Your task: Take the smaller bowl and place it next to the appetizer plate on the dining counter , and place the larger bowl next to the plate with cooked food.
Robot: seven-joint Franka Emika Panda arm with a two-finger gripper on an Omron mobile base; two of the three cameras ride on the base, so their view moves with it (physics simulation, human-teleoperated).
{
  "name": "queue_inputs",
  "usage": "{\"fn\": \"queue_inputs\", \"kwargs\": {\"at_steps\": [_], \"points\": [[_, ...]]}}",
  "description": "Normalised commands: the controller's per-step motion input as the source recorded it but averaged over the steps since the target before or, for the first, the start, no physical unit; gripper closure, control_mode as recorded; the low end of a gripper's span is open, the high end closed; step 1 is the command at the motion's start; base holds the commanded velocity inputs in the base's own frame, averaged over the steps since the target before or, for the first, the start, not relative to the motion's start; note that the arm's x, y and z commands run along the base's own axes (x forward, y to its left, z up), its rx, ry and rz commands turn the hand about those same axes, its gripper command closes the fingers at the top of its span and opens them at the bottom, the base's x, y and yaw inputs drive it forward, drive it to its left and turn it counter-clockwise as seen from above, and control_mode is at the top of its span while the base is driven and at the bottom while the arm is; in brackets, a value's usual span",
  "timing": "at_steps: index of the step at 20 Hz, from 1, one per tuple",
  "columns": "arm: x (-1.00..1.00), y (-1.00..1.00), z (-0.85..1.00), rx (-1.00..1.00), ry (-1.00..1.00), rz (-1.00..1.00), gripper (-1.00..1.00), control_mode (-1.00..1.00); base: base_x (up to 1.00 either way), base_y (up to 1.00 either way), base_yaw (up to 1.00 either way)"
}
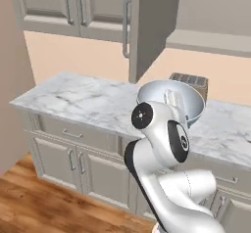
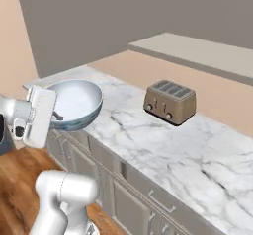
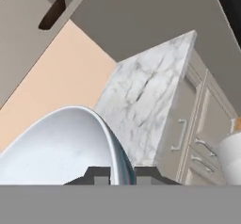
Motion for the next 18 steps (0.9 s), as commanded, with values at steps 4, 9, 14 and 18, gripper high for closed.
{"fn": "queue_inputs", "kwargs": {"at_steps": [4,9,14,18], "points": [[0.0,0.0,0.0,0.0,0.0,0.0,1.0,1.0,-0.08,0.0,0.77],[0.0,0.0,0.0,0.0,0.0,0.0,1.0,1.0,0.0,-0.03,0.88],[0.0,0.0,0.0,0.0,0.0,0.0,1.0,1.0,0.0,0.0,0.94],[0.0,0.0,0.0,0.0,0.0,0.0,1.0,1.0,0.15,-0.01,0.98]]}}
